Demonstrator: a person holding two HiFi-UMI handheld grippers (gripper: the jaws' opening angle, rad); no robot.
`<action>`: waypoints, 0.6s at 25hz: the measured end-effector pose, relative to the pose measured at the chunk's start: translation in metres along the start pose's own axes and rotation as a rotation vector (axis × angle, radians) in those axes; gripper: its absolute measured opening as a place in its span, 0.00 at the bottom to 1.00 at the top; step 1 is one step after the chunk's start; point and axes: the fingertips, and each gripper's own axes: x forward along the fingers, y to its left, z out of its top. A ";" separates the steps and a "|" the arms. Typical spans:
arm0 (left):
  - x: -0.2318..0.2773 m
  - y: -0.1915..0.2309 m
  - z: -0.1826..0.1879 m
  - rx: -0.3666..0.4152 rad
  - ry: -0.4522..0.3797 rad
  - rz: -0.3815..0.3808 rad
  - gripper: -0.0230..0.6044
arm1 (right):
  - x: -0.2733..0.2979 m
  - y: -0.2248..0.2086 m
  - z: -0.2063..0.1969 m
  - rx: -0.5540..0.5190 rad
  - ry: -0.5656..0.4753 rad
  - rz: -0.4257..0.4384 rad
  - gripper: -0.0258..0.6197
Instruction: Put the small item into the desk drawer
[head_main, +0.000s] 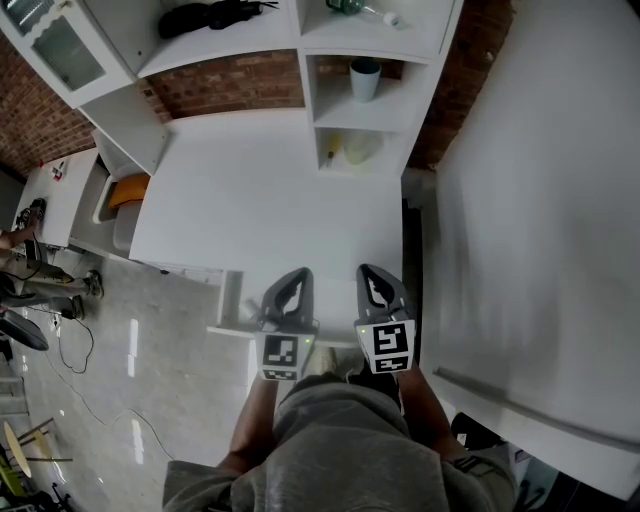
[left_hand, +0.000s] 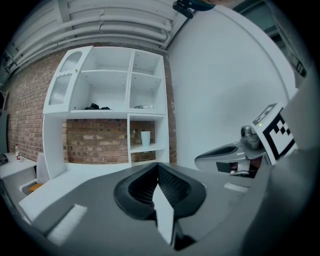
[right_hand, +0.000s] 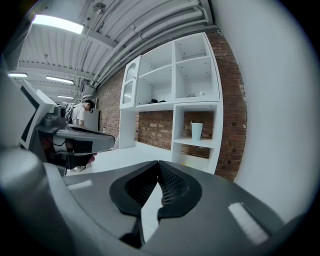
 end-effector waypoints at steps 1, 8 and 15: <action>0.001 0.000 0.000 0.000 0.000 0.000 0.06 | 0.000 -0.001 0.000 0.000 0.000 0.001 0.04; 0.005 0.001 -0.002 -0.002 0.007 0.000 0.06 | 0.004 -0.003 -0.001 0.003 0.004 0.005 0.04; 0.012 0.001 -0.002 -0.002 0.009 -0.005 0.06 | 0.008 -0.008 0.000 0.003 0.005 0.002 0.04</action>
